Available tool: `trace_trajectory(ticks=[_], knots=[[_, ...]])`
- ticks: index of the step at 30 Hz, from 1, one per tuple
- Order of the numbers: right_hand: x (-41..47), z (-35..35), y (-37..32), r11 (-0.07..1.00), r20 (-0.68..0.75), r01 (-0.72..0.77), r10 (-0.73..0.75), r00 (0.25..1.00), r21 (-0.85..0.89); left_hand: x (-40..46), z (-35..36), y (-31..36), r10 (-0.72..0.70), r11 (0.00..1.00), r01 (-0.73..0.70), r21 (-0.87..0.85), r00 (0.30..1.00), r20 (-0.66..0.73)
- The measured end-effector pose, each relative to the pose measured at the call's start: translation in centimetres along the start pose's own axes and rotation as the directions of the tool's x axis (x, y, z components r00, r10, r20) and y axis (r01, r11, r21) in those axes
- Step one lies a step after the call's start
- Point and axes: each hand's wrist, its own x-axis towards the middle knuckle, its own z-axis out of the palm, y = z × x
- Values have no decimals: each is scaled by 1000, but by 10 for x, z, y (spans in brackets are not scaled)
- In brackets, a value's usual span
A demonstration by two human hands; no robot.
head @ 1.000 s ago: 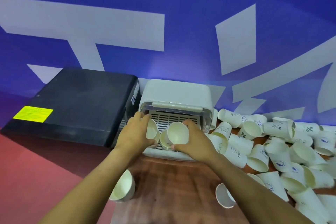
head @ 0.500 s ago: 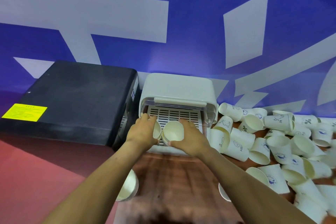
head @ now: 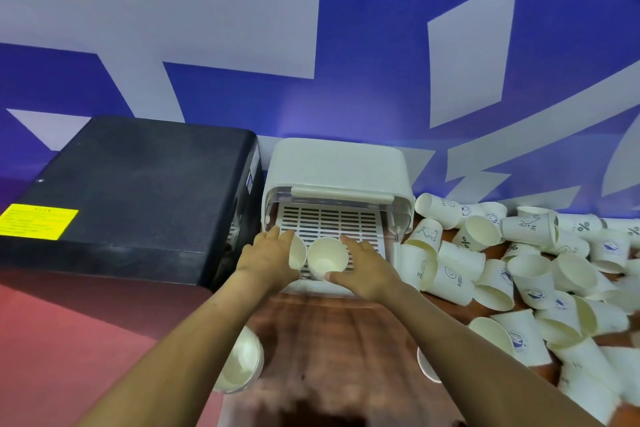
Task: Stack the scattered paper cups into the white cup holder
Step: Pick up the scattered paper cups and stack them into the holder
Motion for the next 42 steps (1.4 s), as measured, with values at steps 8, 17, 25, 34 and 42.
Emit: trace_trajectory(ticks=[8,17,25,34,42], knots=[[-36,-17,32,973,-192,-26,72,979,231,-22,-29,51,235,961,-256,-102,955,-183],[-87,-53,104,967,-305,-151,209,929,205,-52,-9,119,369,907,-397,-141,910,-188],[-114,-54,185,988,-207,-120,139,969,101,-63,54,187,307,943,-306,-130,952,-16],[-126,-48,244,984,-5,66,-68,998,-166,-63,135,243,157,985,-151,-78,984,84],[-117,-33,257,951,2,176,-181,983,-254,-53,159,259,45,995,-47,83,999,29]])
